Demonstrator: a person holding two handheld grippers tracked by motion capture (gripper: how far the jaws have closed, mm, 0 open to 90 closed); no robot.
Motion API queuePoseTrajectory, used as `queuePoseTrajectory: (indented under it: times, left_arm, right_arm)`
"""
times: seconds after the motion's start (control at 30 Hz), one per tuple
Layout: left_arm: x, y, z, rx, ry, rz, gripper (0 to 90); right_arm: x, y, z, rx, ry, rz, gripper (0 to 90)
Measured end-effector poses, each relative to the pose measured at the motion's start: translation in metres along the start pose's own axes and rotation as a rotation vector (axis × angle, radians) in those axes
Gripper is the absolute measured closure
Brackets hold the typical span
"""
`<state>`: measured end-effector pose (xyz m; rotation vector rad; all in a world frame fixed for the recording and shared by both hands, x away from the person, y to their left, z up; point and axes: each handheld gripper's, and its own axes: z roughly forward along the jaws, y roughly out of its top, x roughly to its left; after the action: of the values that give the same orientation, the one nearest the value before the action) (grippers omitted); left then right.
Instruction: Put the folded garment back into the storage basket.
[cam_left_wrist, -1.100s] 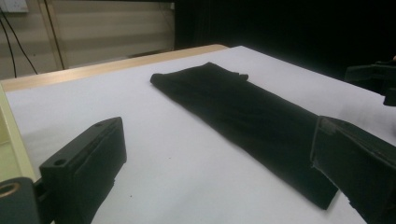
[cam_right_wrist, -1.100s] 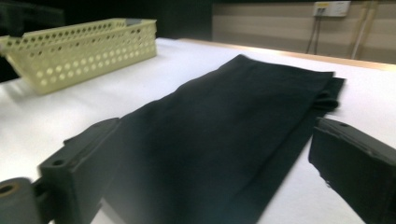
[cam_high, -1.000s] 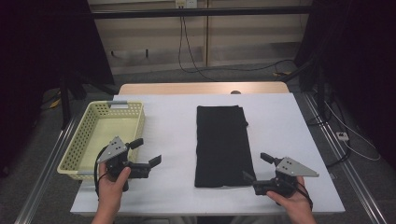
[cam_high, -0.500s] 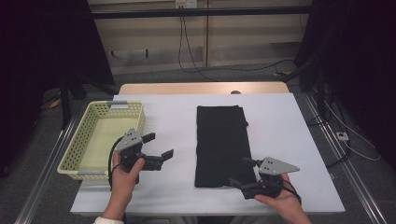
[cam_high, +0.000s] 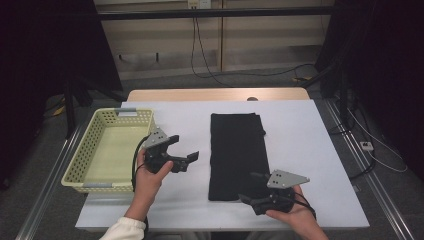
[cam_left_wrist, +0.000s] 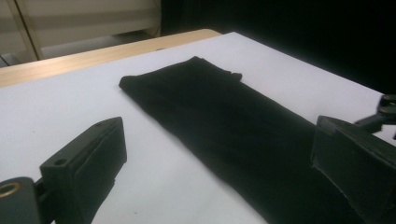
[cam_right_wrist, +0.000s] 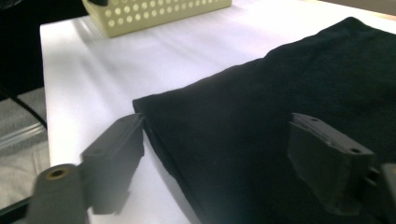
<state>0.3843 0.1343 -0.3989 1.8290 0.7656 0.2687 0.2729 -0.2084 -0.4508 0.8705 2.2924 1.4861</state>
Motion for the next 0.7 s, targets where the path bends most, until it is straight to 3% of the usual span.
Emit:
queuePoseTrajectory:
  times: [0.27, 0.7]
  left_arm:
    - [0.002, 0.003, 0.005, 0.019, 0.005, 0.01, 3.8]
    - [0.004, 0.002, 0.014, 0.045, 0.005, 0.01, 3.8]
  right_arm:
    - [0.0, 0.0, 0.002, 0.046, 0.037, -0.014, 33.8]
    - [0.007, 0.001, 0.026, 0.205, 0.093, -0.118, 51.2]
